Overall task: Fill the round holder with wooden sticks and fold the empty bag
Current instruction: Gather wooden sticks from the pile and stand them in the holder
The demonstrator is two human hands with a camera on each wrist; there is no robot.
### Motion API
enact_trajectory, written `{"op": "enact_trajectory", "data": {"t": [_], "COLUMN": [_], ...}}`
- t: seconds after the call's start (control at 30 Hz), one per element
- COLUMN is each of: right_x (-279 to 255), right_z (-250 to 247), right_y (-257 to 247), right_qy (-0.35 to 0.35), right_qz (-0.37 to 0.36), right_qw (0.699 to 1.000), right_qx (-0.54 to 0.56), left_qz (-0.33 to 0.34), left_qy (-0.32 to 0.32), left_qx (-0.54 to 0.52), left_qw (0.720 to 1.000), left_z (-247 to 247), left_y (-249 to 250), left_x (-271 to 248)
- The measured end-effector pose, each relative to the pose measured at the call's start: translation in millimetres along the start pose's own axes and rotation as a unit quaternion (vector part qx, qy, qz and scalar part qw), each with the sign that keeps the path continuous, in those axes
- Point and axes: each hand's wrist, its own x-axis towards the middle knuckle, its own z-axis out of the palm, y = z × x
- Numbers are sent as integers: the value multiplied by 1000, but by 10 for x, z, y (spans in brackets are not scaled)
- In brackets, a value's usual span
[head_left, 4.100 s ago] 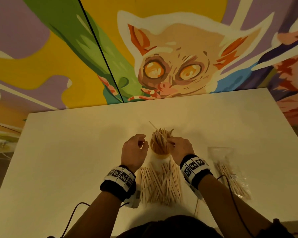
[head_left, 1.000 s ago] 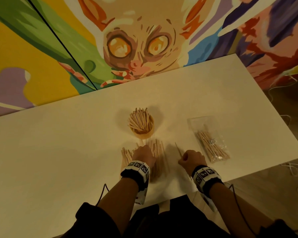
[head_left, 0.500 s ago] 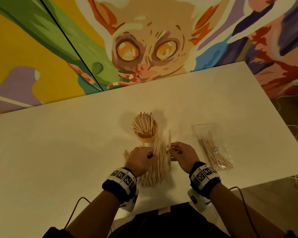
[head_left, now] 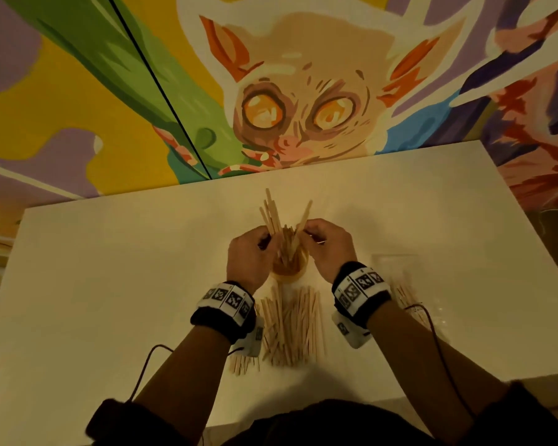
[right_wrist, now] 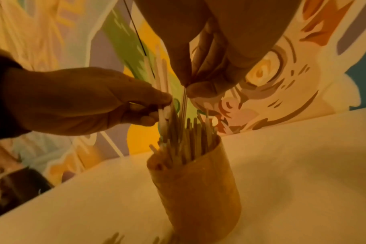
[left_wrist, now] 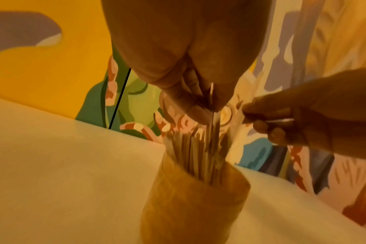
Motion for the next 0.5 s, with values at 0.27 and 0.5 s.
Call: {"op": "enact_trajectory", "data": {"t": [0.27, 0.5], "right_x": [122, 109], "right_z": [191, 156], "right_y": [205, 165], "right_qy": [-109, -138], "right_qz": [44, 40], "right_qw": [977, 962], "right_qx": [-180, -231], "left_qz": [-16, -17], "left_qy": [-103, -112], "left_qx": [103, 165], "left_qw": [989, 980], "left_z": [331, 286], "left_y": [-218, -176], "left_x": [-74, -34]}}
